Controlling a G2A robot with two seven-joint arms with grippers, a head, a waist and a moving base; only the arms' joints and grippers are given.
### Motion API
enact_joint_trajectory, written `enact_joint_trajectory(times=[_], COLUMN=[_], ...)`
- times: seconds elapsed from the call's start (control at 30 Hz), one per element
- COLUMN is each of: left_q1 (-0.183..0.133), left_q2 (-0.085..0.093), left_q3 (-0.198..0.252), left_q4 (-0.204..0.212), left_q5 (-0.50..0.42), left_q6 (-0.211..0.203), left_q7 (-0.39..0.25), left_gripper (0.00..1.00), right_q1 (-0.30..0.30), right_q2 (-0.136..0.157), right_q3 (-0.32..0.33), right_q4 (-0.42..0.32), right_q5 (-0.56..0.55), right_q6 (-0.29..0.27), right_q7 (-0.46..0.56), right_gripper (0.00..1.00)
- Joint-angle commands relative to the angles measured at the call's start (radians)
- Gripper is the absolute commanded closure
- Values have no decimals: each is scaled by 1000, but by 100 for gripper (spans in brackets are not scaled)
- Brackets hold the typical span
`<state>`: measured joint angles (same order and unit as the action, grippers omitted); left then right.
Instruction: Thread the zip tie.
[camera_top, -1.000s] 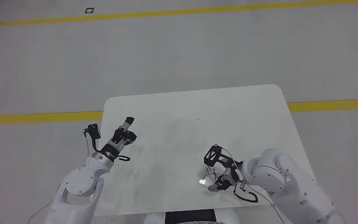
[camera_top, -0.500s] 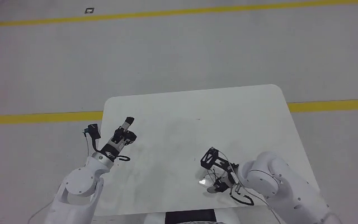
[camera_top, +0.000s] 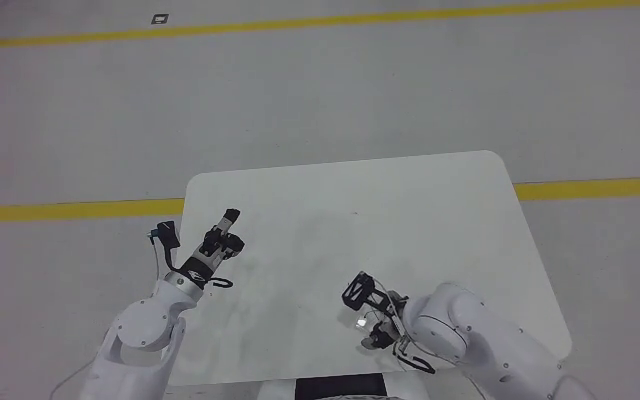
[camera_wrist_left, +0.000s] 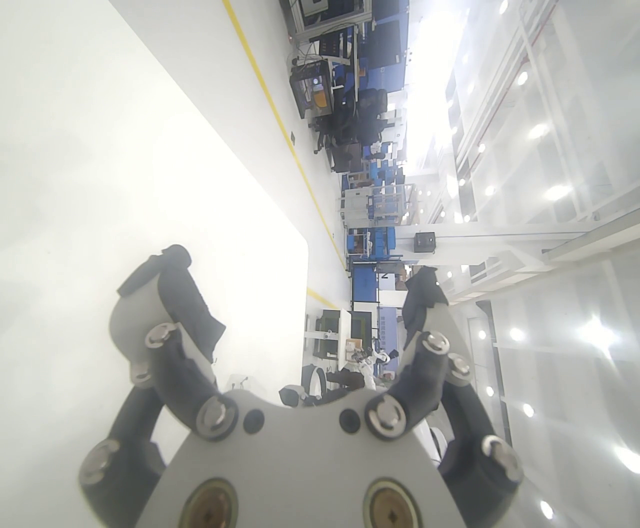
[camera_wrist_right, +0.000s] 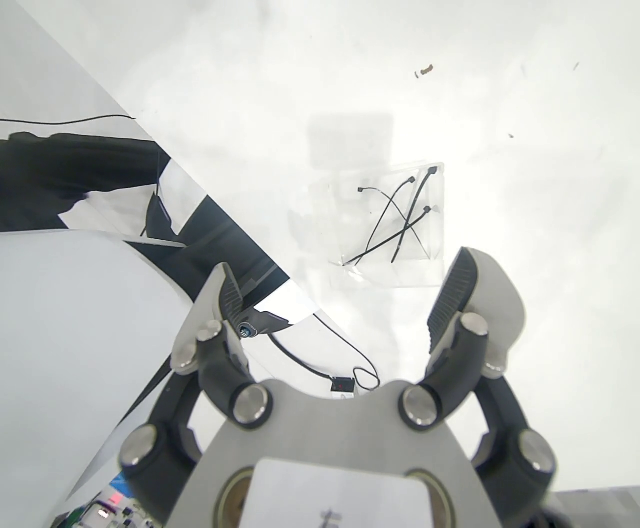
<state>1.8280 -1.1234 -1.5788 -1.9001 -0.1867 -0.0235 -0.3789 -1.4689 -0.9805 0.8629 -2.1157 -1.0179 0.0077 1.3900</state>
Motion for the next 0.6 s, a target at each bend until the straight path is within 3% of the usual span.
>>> enact_joint_trajectory(times=[0.0,0.57], left_q1=[0,0], left_q2=[0,0], left_q3=[0,0], left_q4=[0,0], left_q5=[0,0], left_q6=[0,0], left_q7=[0,0], left_gripper=[0,0], right_q1=[12,20], right_q2=[3,-5], right_q3=[-26,-62], right_q4=[10,39], right_q5=[-13,-33], right_q6=[12,7], right_q7=[0,-35], right_gripper=[0,0])
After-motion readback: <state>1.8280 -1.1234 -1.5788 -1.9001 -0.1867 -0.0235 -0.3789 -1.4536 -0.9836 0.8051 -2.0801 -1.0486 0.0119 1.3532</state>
